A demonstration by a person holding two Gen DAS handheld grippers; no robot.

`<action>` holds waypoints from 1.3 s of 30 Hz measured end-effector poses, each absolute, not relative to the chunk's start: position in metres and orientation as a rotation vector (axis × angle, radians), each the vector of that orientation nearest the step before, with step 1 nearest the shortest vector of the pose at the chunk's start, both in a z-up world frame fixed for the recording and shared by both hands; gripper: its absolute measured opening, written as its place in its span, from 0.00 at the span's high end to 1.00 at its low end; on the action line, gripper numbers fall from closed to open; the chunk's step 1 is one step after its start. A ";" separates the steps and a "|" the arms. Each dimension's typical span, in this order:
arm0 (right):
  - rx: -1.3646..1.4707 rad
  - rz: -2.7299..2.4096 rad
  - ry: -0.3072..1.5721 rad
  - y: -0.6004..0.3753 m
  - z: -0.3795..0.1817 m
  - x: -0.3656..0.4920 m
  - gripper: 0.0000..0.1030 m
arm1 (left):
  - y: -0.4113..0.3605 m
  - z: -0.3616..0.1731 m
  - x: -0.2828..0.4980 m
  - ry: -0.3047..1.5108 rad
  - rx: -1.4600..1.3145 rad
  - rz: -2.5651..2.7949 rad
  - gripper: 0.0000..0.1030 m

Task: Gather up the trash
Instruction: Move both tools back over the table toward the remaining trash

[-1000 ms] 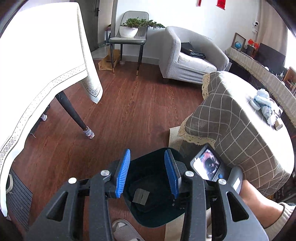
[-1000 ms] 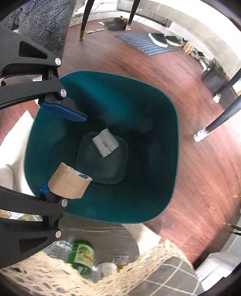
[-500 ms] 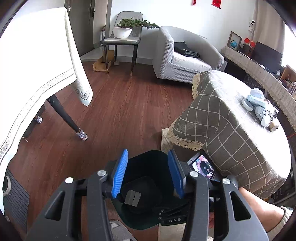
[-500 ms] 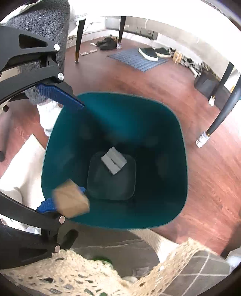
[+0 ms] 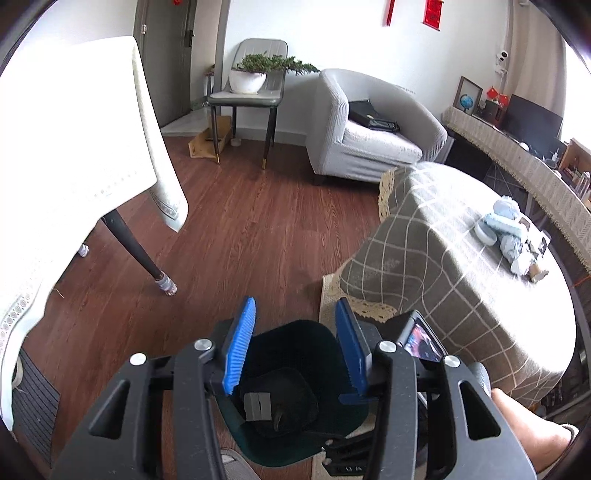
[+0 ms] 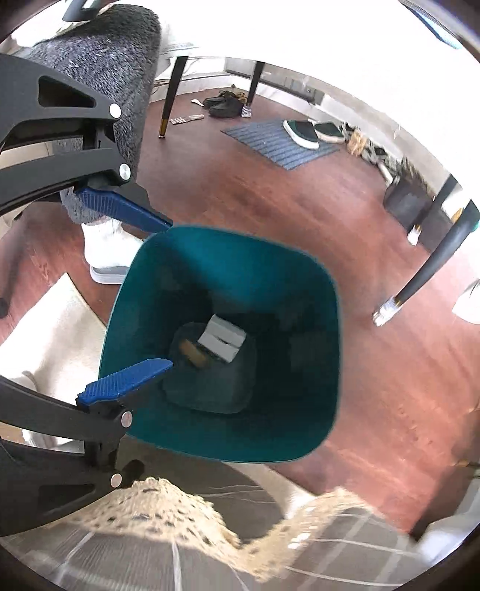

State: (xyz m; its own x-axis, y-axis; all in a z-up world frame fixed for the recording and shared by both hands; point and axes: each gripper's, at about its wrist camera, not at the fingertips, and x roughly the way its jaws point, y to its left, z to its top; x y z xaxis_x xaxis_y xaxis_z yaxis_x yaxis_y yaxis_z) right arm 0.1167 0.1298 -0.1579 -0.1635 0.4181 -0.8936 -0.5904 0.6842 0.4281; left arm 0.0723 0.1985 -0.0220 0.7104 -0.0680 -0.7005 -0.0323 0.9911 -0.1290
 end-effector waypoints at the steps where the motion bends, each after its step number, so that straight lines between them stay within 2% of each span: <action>1: -0.153 0.904 1.469 0.130 -0.151 0.116 0.37 | 0.199 -0.017 0.071 0.768 -0.134 -0.013 0.53; 3: -0.166 0.916 1.429 0.132 -0.138 0.114 0.42 | 0.200 -0.007 0.071 0.745 -0.136 -0.007 0.52; 9: -0.196 0.942 1.271 0.123 -0.090 0.110 0.48 | 0.196 0.016 0.070 0.687 -0.142 -0.019 0.45; 13: -0.203 0.932 1.185 0.109 -0.068 0.111 0.48 | 0.186 0.031 0.067 0.627 -0.154 -0.061 0.37; 23: -0.185 0.860 1.036 0.056 -0.025 0.110 0.51 | 0.156 0.061 0.067 0.537 -0.142 -0.085 0.35; 30: -0.153 0.770 0.966 0.011 -0.003 0.113 0.51 | 0.131 0.064 0.069 0.523 -0.138 -0.103 0.29; 39: -0.109 0.631 0.874 -0.052 0.011 0.113 0.51 | 0.081 0.055 0.079 0.543 -0.103 -0.160 0.27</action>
